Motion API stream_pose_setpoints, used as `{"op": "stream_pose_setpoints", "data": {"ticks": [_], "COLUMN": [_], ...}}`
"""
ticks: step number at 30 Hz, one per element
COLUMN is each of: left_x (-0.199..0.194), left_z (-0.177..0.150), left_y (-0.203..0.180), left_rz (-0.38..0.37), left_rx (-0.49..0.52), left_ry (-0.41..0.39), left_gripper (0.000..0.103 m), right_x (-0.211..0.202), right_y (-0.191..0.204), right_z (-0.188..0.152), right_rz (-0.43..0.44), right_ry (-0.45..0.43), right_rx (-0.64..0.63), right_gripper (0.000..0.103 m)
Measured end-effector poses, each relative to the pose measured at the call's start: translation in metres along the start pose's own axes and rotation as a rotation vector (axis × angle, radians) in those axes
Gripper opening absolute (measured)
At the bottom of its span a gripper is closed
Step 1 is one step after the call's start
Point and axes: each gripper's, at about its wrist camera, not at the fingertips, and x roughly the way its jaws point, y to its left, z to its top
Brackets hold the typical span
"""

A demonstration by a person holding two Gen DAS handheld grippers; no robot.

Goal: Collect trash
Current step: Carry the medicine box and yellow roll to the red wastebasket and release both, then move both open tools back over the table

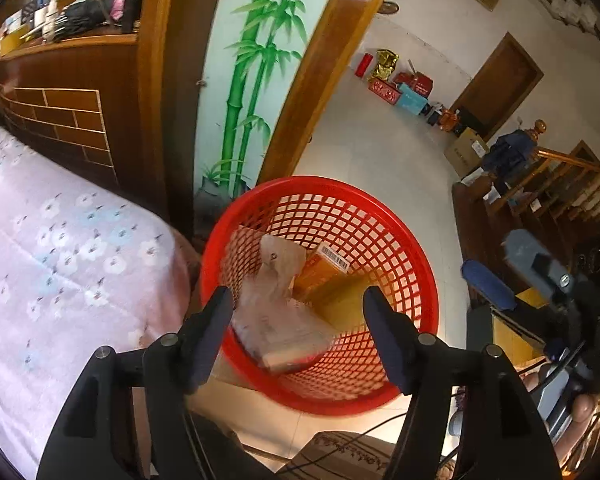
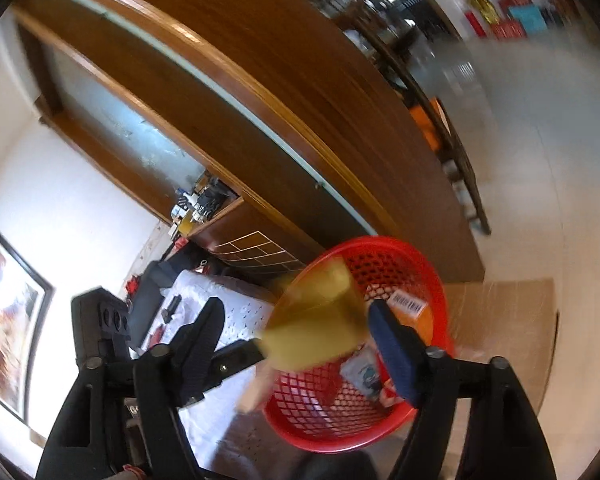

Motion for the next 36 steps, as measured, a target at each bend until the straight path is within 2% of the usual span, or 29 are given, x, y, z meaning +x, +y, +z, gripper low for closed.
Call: {"op": "stream_pose_setpoints", "data": {"ticks": [3, 4, 8, 12, 18, 25, 29, 36], "left_x": [-0.034, -0.049, -0.114, -0.192, -0.293, -0.354, -0.371, -0.387], "left_z": [-0.010, -0.014, -0.039, -0.074, -0.132, -0.182, -0.203, -0.231], "left_y": [0.009, 0.012, 0.025, 0.047, 0.089, 0.133, 0.152, 0.187], "left_rz": [0.014, 0.016, 0.047, 0.143, 0.376, 0.453, 0.497, 0.532], "left_rx": [-0.014, -0.020, -0.051, -0.084, -0.158, -0.284, -0.335, -0.443], "left_ry": [-0.063, -0.091, -0.186, -0.320, -0.487, -0.571, -0.595, -0.615], "left_gripper": [0.075, 0.076, 0.078, 0.081, 0.083, 0.083, 0.083, 0.083], "right_x": [-0.012, -0.017, -0.038, -0.047, -0.044, -0.016, 0.003, 0.034], "right_y": [0.010, 0.016, 0.052, 0.099, 0.173, 0.234, 0.263, 0.307], "right_z": [-0.001, -0.002, -0.013, -0.034, -0.075, -0.117, -0.135, -0.156], "right_rz": [0.014, 0.018, 0.063, 0.139, 0.265, 0.359, 0.394, 0.444], "right_ry": [-0.027, -0.039, -0.073, -0.080, -0.046, 0.042, 0.086, 0.149], "right_rx": [-0.005, -0.015, -0.087, -0.176, -0.329, -0.425, -0.457, -0.524], "right_gripper": [0.084, 0.088, 0.089, 0.090, 0.093, 0.093, 0.093, 0.093]}}
